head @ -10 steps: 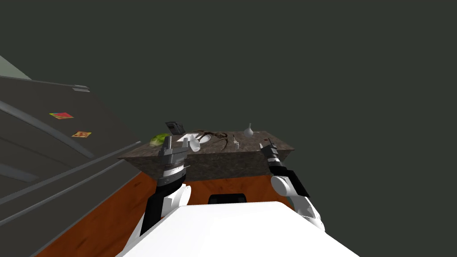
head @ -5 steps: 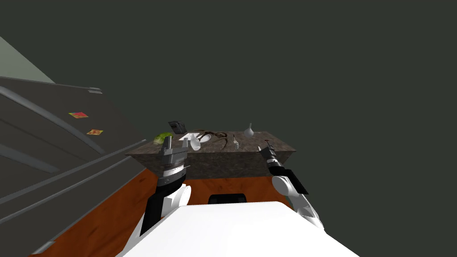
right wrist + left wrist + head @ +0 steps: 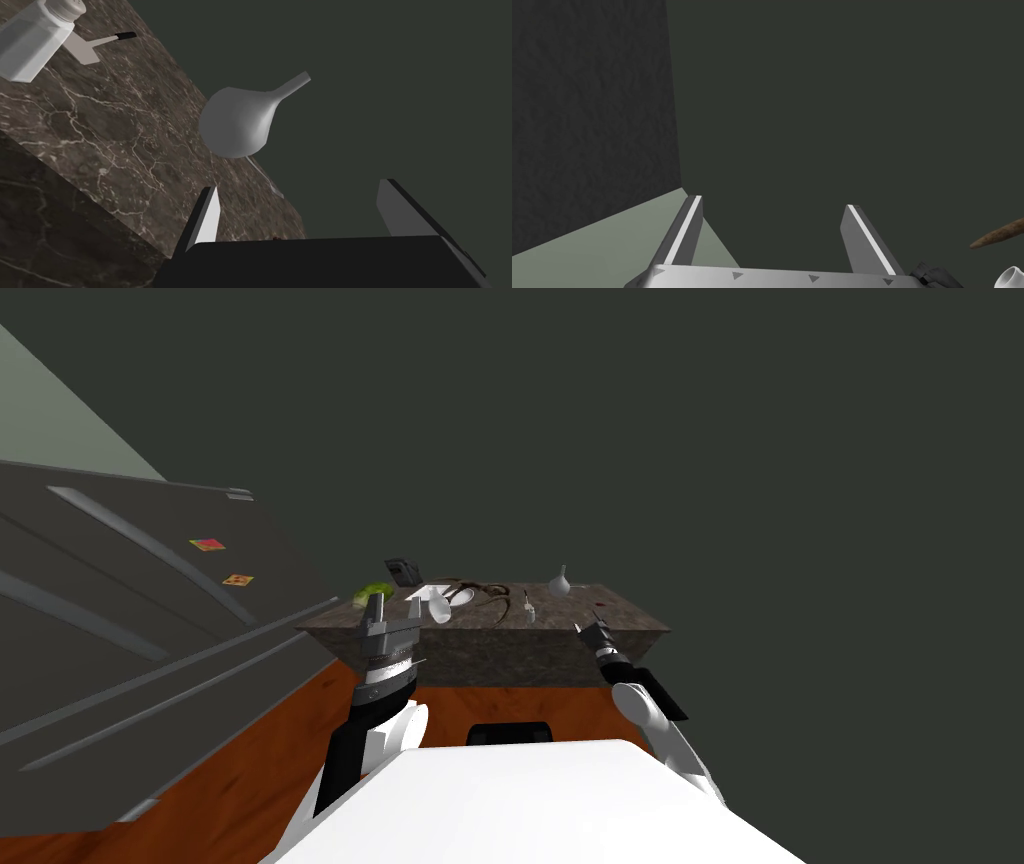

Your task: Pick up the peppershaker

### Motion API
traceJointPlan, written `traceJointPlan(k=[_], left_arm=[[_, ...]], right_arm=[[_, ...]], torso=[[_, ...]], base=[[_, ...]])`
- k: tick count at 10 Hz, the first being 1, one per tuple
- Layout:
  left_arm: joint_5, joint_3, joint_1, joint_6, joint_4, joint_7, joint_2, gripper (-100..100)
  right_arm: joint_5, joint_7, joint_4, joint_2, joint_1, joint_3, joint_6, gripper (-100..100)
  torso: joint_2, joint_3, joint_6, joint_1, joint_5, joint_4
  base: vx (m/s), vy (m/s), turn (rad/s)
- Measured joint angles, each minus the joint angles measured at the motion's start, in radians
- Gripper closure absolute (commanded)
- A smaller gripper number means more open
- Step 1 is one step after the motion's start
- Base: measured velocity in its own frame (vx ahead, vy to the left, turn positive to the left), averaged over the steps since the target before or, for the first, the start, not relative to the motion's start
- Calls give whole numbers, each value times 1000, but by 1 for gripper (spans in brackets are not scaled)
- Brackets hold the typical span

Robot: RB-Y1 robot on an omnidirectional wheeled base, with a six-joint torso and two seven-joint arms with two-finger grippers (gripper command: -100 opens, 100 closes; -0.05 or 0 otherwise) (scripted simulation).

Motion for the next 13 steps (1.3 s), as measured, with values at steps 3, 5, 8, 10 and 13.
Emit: traceJointPlan(k=[3, 5, 8, 10, 13], left_arm=[[0, 0, 0, 0, 0, 0, 0, 0], [0, 0, 0, 0, 0, 0, 0, 0], [0, 0, 0, 0, 0, 0, 0, 0], [0, 0, 0, 0, 0, 0, 0, 0], [0, 0, 0, 0, 0, 0, 0, 0]], right_arm=[[-87, 7, 31, 0, -5, -14, 65, -100], [-138, 15, 46, 12, -3, -22, 111, -100], [-223, 24, 80, 14, 2, -33, 168, -100], [-270, 25, 87, 21, 14, -45, 212, -100], [-354, 43, 116, 11, 20, -43, 236, -100]], torso=[[0, 0, 0, 1, 0, 0], [-1, 0, 0, 1, 0, 0], [-2, -1, 0, 2, 0, 0], [-2, -1, 0, 2, 1, 0], [-1, -1, 0, 2, 1, 0]], base=[[11, -21, 71], [20, -13, 57], [24, -7, 49], [30, 0, 49], [24, 1, 40]])
